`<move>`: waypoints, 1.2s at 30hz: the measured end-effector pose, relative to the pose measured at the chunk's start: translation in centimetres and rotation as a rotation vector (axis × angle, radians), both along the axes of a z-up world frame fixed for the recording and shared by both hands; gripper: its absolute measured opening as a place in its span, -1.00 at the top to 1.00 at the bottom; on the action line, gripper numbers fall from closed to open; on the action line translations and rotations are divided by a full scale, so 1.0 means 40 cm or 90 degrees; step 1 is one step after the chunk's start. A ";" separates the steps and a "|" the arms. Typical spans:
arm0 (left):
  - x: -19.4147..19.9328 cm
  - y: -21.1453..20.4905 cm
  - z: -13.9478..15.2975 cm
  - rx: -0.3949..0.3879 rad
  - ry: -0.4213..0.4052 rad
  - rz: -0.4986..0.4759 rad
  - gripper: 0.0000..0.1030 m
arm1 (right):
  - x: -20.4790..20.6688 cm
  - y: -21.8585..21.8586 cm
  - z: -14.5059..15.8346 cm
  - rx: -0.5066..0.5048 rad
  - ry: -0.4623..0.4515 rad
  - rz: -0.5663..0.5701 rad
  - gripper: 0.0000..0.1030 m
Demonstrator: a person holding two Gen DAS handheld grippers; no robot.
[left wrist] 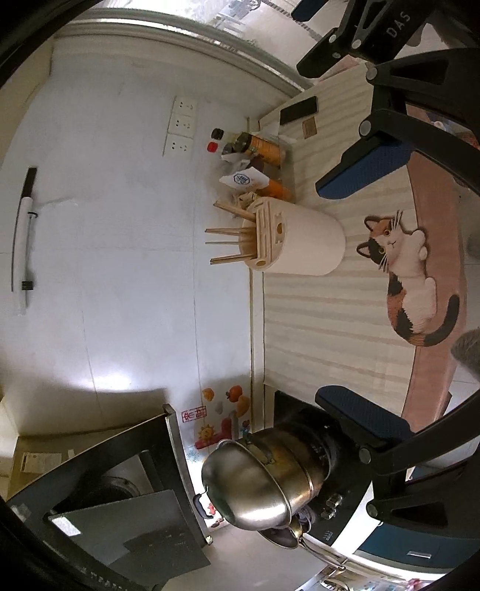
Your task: Organize utensils
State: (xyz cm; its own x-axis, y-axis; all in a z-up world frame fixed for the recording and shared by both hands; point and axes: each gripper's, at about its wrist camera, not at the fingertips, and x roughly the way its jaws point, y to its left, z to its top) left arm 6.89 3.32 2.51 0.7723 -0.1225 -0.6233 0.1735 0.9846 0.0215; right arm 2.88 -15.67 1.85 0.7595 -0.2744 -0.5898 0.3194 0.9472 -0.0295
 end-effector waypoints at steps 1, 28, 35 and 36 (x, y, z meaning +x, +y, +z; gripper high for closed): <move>-0.009 0.000 0.003 0.001 -0.002 0.000 -1.00 | -0.015 0.001 0.005 -0.001 -0.003 0.001 -1.00; -0.038 -0.026 0.043 0.016 0.005 0.043 -1.00 | -0.031 -0.024 0.055 0.019 -0.010 0.036 -1.00; -0.028 -0.022 0.046 0.018 0.001 0.047 -1.00 | -0.017 -0.014 0.060 0.016 -0.008 0.044 -1.00; -0.028 -0.021 0.046 0.017 0.002 0.047 -1.00 | -0.016 -0.014 0.060 0.015 -0.008 0.043 -1.00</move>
State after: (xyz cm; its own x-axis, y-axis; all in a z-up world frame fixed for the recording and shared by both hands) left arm 5.78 2.47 4.33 0.7771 -0.0487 -0.6275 0.1002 0.9939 0.0470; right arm 2.23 -16.24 4.24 0.7837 -0.2081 -0.5853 0.2545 0.9671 -0.0031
